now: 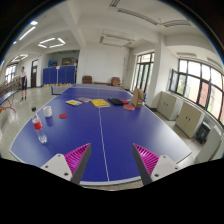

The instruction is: Pour water

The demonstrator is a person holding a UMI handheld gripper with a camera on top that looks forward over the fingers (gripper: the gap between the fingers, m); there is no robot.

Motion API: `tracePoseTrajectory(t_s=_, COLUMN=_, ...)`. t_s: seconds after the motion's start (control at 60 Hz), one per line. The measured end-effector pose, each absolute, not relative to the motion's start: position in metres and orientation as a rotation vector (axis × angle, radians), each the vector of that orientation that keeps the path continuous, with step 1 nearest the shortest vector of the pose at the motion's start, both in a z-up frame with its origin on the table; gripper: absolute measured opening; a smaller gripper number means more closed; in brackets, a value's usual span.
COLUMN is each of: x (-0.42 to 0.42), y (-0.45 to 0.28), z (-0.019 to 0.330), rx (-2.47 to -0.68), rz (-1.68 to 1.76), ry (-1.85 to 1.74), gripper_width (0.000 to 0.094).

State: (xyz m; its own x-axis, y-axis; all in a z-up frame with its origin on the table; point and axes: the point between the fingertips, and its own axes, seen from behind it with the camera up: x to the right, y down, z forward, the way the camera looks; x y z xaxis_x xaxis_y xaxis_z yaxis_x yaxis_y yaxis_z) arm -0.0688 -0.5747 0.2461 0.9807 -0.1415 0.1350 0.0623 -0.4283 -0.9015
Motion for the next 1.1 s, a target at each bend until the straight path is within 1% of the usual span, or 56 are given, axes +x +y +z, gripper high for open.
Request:
tracePoseTrajectory(t_s=0.017, x=-0.088, y=-0.590, z=0.249, rx=-2.006, rz=-0.225, ry=0.062, gripper_width=0.0846)
tracePoseTrajectory(t_s=0.15, x=-0.096, y=-0.606, z=0.226, rx=-2.050, rz=-0.231, ry=0.064, gripper_width=0.0848)
tracePoseTrajectory(t_s=0.167, x=-0.092, y=-0.611, z=0.208, rx=-2.053, rz=-0.234, ry=0.060, gripper_width=0.0847)
tracePoseTrajectory(t_s=0.183, x=-0.092, y=-0.613, z=0.202, rx=-2.058, rz=-0.237, ry=0.058, gripper_width=0.0847)
tracePoseTrajectory(t_s=0.2, x=-0.099, y=-0.615, z=0.208, rx=-2.068, rz=-0.240, ry=0.058, gripper_width=0.0847)
tracePoseTrajectory(t_s=0.217, x=-0.095, y=-0.619, z=0.192, rx=-2.071, rz=-0.242, ry=0.052, gripper_width=0.0846)
tracePoseTrajectory(t_s=0.233, x=-0.098, y=-0.621, z=0.186, rx=-2.076, rz=-0.243, ry=0.047, gripper_width=0.0846)
tracePoseTrajectory(t_s=0.25, x=-0.107, y=-0.624, z=0.193, rx=-2.083, rz=-0.245, ry=0.044, gripper_width=0.0846)
tracePoseTrajectory(t_s=0.3, x=-0.123, y=-0.631, z=0.176, rx=-2.100, rz=-0.249, ry=0.033, gripper_width=0.0844)
tracePoseTrajectory(t_s=0.317, x=-0.120, y=-0.641, z=0.160, rx=-2.102, rz=-0.243, ry=0.025, gripper_width=0.0843)
tracePoseTrajectory(t_s=0.333, x=-0.125, y=-0.643, z=0.153, rx=-2.108, rz=-0.239, ry=0.020, gripper_width=0.0844)
tracePoseTrajectory(t_s=0.367, x=-0.139, y=-0.648, z=0.140, rx=-2.120, rz=-0.229, ry=0.013, gripper_width=0.0837)
tracePoseTrajectory(t_s=0.383, x=-0.155, y=-0.643, z=0.144, rx=-2.127, rz=-0.223, ry=0.013, gripper_width=0.0837)
tracePoseTrajectory(t_s=0.4, x=-0.163, y=-0.643, z=0.139, rx=-2.128, rz=-0.214, ry=0.009, gripper_width=0.0839)
tracePoseTrajectory(t_s=0.417, x=-0.177, y=-0.642, z=0.126, rx=-2.129, rz=-0.203, ry=0.005, gripper_width=0.0838)
tracePoseTrajectory(t_s=0.467, x=-0.203, y=-0.640, z=0.113, rx=-2.135, rz=-0.162, ry=-0.009, gripper_width=0.0842)
tracePoseTrajectory(t_s=0.55, x=-0.269, y=-0.614, z=0.103, rx=-2.123, rz=-0.104, ry=-0.024, gripper_width=0.0840)
tracePoseTrajectory(t_s=0.633, x=-0.326, y=-0.584, z=0.103, rx=-2.099, rz=-0.061, ry=-0.043, gripper_width=0.0840)
tracePoseTrajectory(t_s=0.733, x=-0.397, y=-0.525, z=0.109, rx=-2.043, rz=-0.004, ry=-0.051, gripper_width=0.0840)
tracePoseTrajectory(t_s=0.817, x=-0.440, y=-0.476, z=0.108, rx=-2.015, rz=0.007, ry=-0.057, gripper_width=0.0843)
tracePoseTrajectory(t_s=0.85, x=-0.454, y=-0.450, z=0.106, rx=-2.002, rz=0.007, ry=-0.054, gripper_width=0.0840)
tracePoseTrajectory(t_s=0.967, x=-0.472, y=-0.400, z=0.108, rx=-1.959, rz=-0.024, ry=-0.014, gripper_width=0.0844)
tracePoseTrajectory(t_s=0.983, x=-0.478, y=-0.381, z=0.097, rx=-1.954, rz=-0.030, ry=-0.007, gripper_width=0.0845)
tracePoseTrajectory(t_s=1.0, x=-0.476, y=-0.379, z=0.105, rx=-1.953, rz=-0.031, ry=-0.002, gripper_width=0.0838)
tracePoseTrajectory(t_s=1.1, x=-0.480, y=-0.343, z=0.101, rx=-1.935, rz=-0.046, ry=0.026, gripper_width=0.0785)
